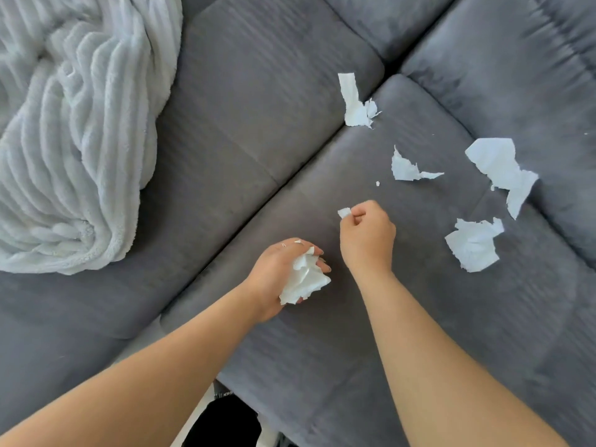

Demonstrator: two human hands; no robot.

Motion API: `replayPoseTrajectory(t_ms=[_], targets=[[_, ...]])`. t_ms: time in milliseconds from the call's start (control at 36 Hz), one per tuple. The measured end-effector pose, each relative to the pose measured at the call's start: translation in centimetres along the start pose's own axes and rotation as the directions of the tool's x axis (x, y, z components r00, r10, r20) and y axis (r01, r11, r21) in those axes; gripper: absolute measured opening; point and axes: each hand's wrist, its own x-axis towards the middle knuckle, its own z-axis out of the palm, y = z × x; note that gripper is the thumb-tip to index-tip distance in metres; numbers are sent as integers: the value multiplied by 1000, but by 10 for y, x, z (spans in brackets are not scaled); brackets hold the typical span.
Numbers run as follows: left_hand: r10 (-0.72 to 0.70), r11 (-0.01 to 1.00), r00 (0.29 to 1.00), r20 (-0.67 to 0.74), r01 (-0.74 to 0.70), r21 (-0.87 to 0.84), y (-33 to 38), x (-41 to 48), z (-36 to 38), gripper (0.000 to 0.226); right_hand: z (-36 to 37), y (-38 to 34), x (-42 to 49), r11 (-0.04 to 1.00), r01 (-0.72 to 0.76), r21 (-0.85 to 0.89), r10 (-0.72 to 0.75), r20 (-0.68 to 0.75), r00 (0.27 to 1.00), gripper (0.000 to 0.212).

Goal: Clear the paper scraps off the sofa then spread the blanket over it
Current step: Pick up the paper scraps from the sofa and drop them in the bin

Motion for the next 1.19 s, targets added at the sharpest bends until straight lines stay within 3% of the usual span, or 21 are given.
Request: replayPoseTrajectory(t_ms=[56,111,195,250,306,389,472,556,639,695,861,1000,1195], targets=[[-12,1000,1000,-20,13,26,0,0,2,36,-6,-5,-17,992,-3,123,4,-12,1000,11],[-16,1000,1000,-9,16,21,0,1,3,41,-12,-7,-37,979,28,202,-54,122,991,14],[4,999,998,60,-1,-48,1,1,4,42,-18,-7,-62,988,110,106,-149,504,851,10],[29,997,996,80,-24,-68,0,1,4,36,-21,-5,-63,981,188,52,-184,575,797,11],[9,998,997,77,-3,-65,0,0,2,35,-25,-6,-50,983,163,81,-182,459,870,11],[-40,998,997,68,37,50,2,2,-5,35,-27,-1,-7,985,4,170,-29,144,989,10],[-51,996,995,86,45,71,0,6,-11,32,-21,11,34,988,-43,149,57,-94,994,10],[-49,996,994,97,41,82,-2,8,-12,37,-11,18,55,992,-56,116,74,-158,985,21],[-36,996,995,92,29,79,-4,8,-12,40,-2,22,61,991,-85,103,104,-200,974,16],[-23,998,996,85,17,64,-5,9,-11,36,1,22,62,992,-98,81,113,-214,970,7],[-24,998,995,96,18,56,-5,11,-11,40,4,17,68,991,-130,-14,124,-199,972,22],[-28,999,995,97,24,48,-2,7,-10,39,-2,4,57,987,-135,83,143,-97,985,14],[-87,991,996,14,88,-100,1,-16,-16,27,-9,-19,-69,986,129,109,-147,180,973,14]])
